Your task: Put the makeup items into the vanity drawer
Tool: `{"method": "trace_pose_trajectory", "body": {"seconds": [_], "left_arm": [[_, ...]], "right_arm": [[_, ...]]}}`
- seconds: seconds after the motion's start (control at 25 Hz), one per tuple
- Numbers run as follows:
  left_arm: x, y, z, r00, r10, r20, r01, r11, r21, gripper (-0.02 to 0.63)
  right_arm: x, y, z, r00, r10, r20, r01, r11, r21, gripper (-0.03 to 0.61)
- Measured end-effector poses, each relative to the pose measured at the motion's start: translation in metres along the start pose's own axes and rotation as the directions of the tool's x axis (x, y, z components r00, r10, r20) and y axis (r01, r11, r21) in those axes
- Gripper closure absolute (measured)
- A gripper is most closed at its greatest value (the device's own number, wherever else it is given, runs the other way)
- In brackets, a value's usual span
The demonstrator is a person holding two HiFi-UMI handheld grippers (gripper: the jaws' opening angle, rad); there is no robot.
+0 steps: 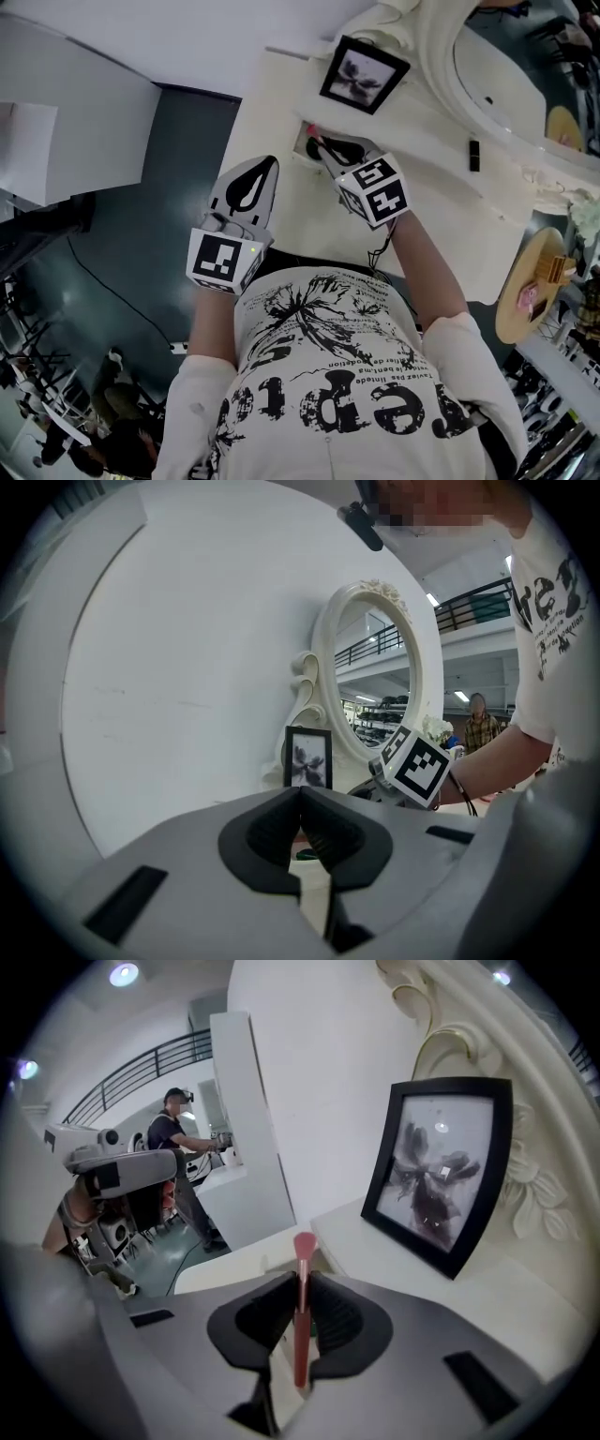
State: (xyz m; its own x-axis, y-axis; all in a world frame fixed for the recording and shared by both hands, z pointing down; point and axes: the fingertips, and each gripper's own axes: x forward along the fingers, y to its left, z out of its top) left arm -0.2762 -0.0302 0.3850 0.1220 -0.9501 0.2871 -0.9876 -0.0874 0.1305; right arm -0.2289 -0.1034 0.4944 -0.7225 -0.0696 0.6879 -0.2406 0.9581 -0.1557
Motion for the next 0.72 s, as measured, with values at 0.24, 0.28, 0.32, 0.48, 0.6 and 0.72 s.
{"method": "trace_pose_trajectory", "body": {"seconds": [0.24, 0.28, 0.32, 0.48, 0.6, 0.72], "left_arm": [[-0.009, 0.005, -0.002, 1.0, 0.026, -0.008, -0.026, 1.0, -0.01, 0.601], [-0.01, 0.004, -0.002, 1.0, 0.024, -0.007, -0.025, 1.0, -0.009, 0.601], [-0.01, 0.004, -0.002, 1.0, 0.022, -0.005, -0.022, 1.0, -0.008, 0.601], [-0.008, -0.002, 0.003, 1.0, -0.002, 0.006, 0.002, 1.0, 0.007, 0.601], [-0.004, -0.009, 0.012, 0.999, -0.036, 0.021, 0.036, 0.999, 0.029, 0.601], [0.0, -0.02, 0.021, 0.997, -0.072, 0.033, 0.07, 0.996, 0.052, 0.601]], "right_arm": [[0.003, -0.002, 0.001, 1.0, -0.012, 0.008, 0.011, 0.999, 0.048, 0.386], [0.001, -0.003, 0.003, 1.0, -0.013, 0.02, 0.012, 0.998, 0.069, 0.37], [-0.001, -0.004, 0.004, 0.999, -0.019, 0.031, 0.016, 0.996, 0.085, 0.353], [-0.014, -0.009, 0.007, 0.997, -0.05, 0.064, 0.043, 0.993, 0.112, 0.339], [-0.031, -0.013, 0.011, 0.991, -0.086, 0.104, 0.071, 0.988, 0.133, 0.337], [-0.055, -0.015, 0.017, 0.979, -0.123, 0.165, 0.099, 0.984, 0.148, 0.342]]}}
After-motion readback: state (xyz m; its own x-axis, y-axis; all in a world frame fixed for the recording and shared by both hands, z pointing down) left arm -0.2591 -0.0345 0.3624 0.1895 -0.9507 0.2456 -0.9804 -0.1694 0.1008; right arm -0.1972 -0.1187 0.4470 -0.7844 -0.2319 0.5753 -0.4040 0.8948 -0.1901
